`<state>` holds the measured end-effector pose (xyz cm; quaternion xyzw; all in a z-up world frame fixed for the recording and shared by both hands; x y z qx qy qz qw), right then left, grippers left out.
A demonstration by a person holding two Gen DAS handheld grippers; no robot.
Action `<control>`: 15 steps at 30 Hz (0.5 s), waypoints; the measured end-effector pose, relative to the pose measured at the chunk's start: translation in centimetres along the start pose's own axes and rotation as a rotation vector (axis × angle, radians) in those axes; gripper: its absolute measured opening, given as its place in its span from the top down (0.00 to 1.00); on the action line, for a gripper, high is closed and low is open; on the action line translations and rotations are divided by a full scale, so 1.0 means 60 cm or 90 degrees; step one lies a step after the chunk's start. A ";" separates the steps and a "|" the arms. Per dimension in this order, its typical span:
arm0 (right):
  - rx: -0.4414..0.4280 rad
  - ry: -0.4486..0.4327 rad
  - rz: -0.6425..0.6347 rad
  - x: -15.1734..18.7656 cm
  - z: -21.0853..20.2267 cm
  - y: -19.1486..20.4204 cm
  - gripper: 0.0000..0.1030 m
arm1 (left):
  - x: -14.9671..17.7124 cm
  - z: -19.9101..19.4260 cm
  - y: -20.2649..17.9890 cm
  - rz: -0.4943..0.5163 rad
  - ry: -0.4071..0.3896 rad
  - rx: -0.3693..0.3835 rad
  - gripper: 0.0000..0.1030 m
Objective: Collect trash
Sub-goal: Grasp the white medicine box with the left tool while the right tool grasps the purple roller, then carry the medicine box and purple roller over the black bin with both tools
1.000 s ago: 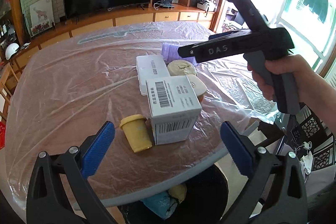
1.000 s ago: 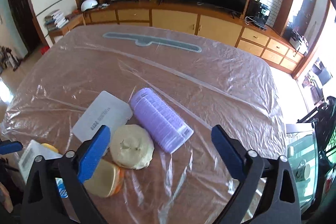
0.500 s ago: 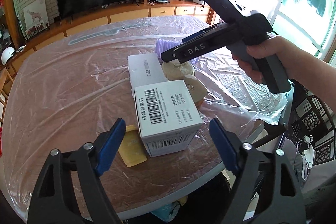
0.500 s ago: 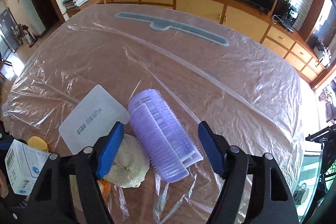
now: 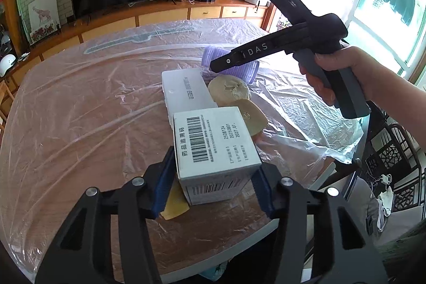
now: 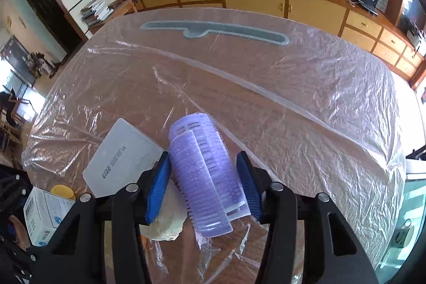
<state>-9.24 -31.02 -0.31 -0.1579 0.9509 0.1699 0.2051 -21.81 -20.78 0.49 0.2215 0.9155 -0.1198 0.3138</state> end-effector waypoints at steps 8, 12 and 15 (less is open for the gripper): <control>0.005 -0.059 0.055 0.004 -0.034 -0.018 0.52 | -0.013 -0.009 0.008 -0.011 -0.016 0.000 0.50; 0.001 -0.080 0.078 0.010 -0.050 -0.023 0.52 | -0.016 -0.011 0.011 -0.017 -0.018 -0.001 0.51; 0.002 -0.096 0.086 0.012 -0.065 -0.022 0.52 | -0.018 -0.016 0.013 -0.018 -0.024 -0.005 0.51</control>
Point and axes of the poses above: each gripper's, at about its wrist camera, not at the fingertips, and z roughly the way its jaws point, y to its left, x to its underside, the point moved 5 cm from there along z, roughly the way its jaws point, and after that the axes turned 4 degrees about -x, right-handed, at the moved point
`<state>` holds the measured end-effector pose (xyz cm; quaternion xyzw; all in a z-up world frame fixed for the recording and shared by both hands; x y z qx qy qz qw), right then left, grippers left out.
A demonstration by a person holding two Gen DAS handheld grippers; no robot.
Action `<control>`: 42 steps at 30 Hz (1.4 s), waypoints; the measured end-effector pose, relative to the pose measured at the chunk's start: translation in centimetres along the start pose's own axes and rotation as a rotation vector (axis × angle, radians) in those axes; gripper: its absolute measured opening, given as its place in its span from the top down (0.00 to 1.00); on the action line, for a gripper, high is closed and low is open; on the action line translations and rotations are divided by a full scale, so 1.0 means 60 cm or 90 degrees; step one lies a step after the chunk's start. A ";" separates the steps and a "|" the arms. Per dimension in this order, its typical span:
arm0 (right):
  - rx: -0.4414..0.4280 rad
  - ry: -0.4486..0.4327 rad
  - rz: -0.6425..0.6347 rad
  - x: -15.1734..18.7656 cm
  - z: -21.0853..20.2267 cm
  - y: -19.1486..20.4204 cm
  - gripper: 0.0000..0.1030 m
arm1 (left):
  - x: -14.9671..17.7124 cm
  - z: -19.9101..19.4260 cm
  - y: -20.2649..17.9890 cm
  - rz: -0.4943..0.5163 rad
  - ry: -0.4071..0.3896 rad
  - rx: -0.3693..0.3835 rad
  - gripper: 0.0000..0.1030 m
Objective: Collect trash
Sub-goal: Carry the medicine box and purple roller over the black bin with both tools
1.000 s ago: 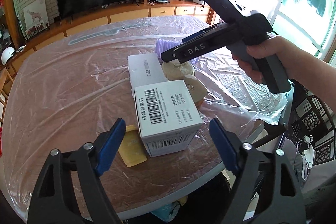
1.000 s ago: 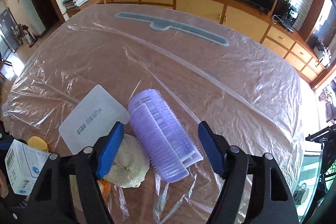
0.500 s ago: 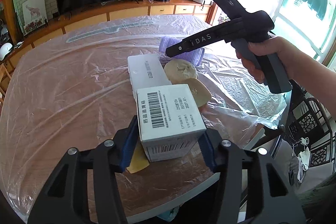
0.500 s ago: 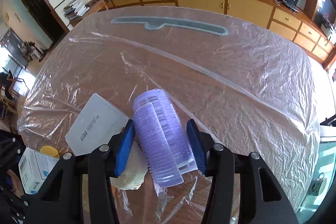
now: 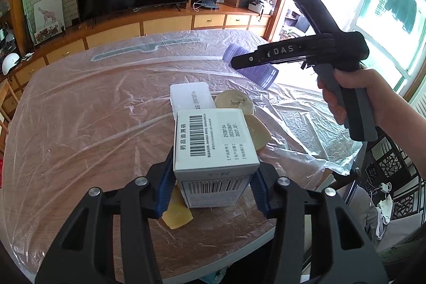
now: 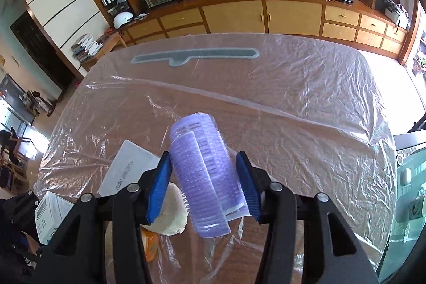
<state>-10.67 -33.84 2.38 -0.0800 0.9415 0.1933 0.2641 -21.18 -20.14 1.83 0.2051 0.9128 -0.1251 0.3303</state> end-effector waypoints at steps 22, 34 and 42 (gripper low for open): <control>-0.056 -0.056 0.030 0.081 -0.115 0.074 0.52 | 0.001 -0.041 0.026 -0.013 -0.022 -0.020 0.52; -0.105 -0.063 0.014 0.140 -0.153 0.131 0.52 | 0.016 -0.088 0.041 -0.024 -0.039 -0.035 0.54; -0.138 -0.055 -0.005 0.168 -0.168 0.163 0.53 | 0.036 -0.119 0.036 -0.018 -0.039 -0.033 0.54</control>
Point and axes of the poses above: each gripper's, at about its wrist camera, not at the fingertips, and z roughly the way its jaws point, y to its left, x to its underside, the point moved 5 cm from there along z, roughly the way its jaws point, and after that the axes turned 4 degrees about -x, right-handed, at the moved point
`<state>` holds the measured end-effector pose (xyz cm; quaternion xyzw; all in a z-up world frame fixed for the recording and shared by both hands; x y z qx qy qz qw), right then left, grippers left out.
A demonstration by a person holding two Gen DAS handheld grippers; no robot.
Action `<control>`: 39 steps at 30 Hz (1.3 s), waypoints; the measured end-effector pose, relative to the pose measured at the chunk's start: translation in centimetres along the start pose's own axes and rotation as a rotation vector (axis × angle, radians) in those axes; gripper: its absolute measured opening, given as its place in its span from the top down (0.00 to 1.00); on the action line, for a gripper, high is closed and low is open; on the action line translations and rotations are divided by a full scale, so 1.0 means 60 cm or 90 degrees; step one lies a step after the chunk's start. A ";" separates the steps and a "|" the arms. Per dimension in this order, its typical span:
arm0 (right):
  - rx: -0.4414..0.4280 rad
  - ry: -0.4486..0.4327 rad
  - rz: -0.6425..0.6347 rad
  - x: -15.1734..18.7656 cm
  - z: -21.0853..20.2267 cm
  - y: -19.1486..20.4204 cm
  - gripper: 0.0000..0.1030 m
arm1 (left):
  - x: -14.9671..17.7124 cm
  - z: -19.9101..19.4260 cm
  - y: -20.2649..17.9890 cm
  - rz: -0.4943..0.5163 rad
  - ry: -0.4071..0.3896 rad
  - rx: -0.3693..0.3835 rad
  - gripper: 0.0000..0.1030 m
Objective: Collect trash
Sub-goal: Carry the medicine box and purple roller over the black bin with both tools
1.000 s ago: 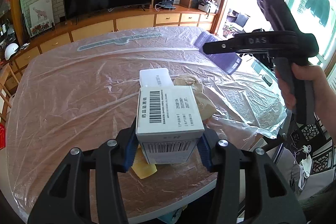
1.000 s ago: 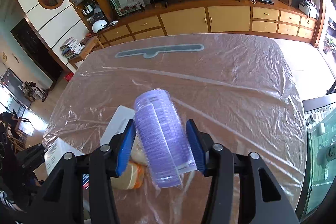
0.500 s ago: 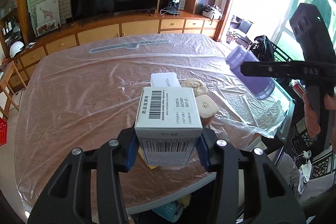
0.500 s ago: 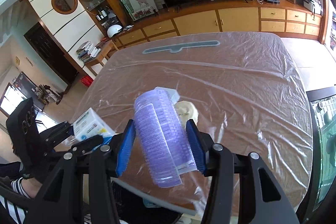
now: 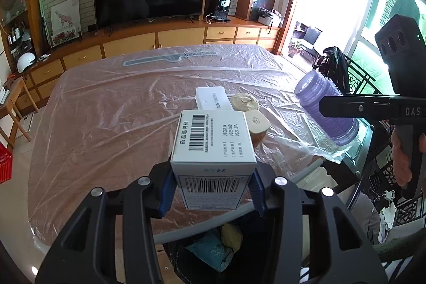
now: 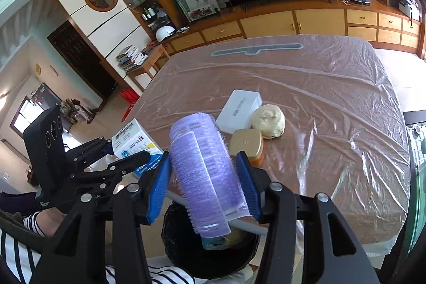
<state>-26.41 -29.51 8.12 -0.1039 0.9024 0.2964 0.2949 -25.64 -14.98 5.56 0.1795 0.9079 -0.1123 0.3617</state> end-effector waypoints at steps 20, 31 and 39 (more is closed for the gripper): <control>-0.040 0.093 -0.012 0.132 0.009 0.058 0.52 | 0.094 -0.059 -0.032 0.044 0.051 0.027 0.54; -0.029 0.146 -0.011 0.180 0.036 0.051 0.52 | 0.130 -0.049 -0.049 0.071 0.086 0.042 0.54; 0.001 0.187 -0.030 0.209 0.072 0.039 0.52 | 0.177 -0.012 -0.060 0.114 0.137 0.023 0.54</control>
Point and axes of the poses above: each gripper's, at about its wrist camera, not at the fingertips, and z roughly the way its jaws point, y to its left, x to its underside, the point moved 5 cm from there along z, roughly the way its jaws point, and after that the axes turned 4 degrees about -x, right-handed, at the moved point
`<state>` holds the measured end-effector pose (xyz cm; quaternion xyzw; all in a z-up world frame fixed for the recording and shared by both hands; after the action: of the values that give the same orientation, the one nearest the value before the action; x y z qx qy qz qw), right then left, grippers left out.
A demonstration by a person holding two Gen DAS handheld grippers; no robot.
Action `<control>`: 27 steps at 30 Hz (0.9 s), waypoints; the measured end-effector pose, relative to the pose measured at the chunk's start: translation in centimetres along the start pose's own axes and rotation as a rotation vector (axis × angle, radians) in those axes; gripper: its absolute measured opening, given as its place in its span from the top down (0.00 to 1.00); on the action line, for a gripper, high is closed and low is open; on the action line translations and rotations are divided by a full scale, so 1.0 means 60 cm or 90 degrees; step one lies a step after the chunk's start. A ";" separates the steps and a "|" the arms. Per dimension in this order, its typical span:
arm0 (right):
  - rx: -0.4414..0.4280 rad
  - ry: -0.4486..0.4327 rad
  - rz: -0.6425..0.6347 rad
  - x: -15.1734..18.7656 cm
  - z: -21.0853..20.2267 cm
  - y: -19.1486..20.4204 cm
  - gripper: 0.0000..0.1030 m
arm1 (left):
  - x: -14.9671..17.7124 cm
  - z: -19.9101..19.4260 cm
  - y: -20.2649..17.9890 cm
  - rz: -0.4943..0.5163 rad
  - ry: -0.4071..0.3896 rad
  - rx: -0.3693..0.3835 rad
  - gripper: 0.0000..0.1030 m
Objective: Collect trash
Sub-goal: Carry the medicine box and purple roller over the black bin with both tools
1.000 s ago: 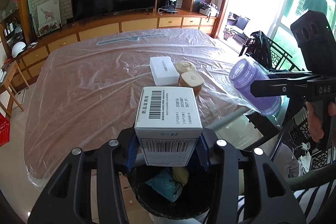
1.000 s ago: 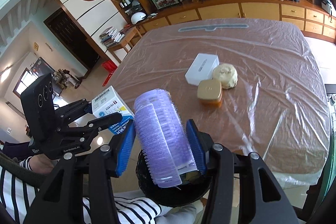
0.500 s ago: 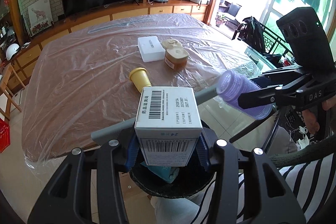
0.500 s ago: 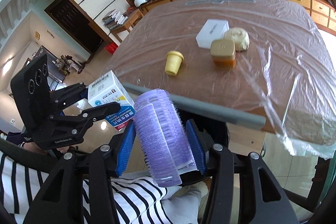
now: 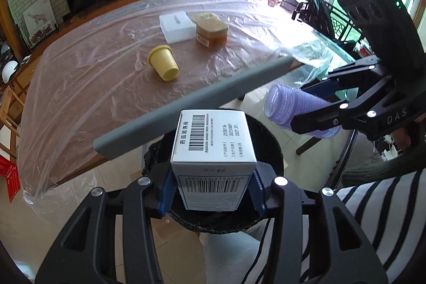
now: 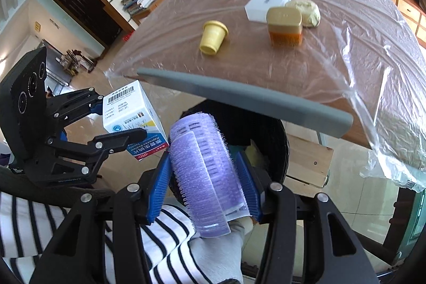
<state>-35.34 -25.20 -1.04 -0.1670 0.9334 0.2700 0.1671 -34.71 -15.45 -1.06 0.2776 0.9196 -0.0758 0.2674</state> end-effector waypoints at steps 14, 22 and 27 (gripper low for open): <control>0.036 0.040 -0.006 0.005 0.069 -0.021 0.52 | 0.029 0.057 0.005 -0.014 0.057 -0.007 0.54; 0.059 0.046 -0.005 0.006 0.098 -0.035 0.52 | 0.024 0.076 0.007 -0.015 0.064 -0.017 0.54; 0.091 0.046 -0.015 0.003 0.107 -0.036 0.52 | 0.023 0.092 0.010 -0.015 0.071 -0.020 0.54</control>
<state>-33.20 -23.41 -7.21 -0.1753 0.9537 0.1945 0.1483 -32.86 -15.88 -6.44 0.2663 0.9374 -0.0486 0.2192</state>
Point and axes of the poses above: each gripper's, at about its wrist camera, not at the fingertips, and z roughly the way its jaws point, y to its left, x to its underside, the point moved 5 cm from there along z, roughly the way its jaws point, and after that the axes turned 4 degrees about -x, right-handed, at the moved point
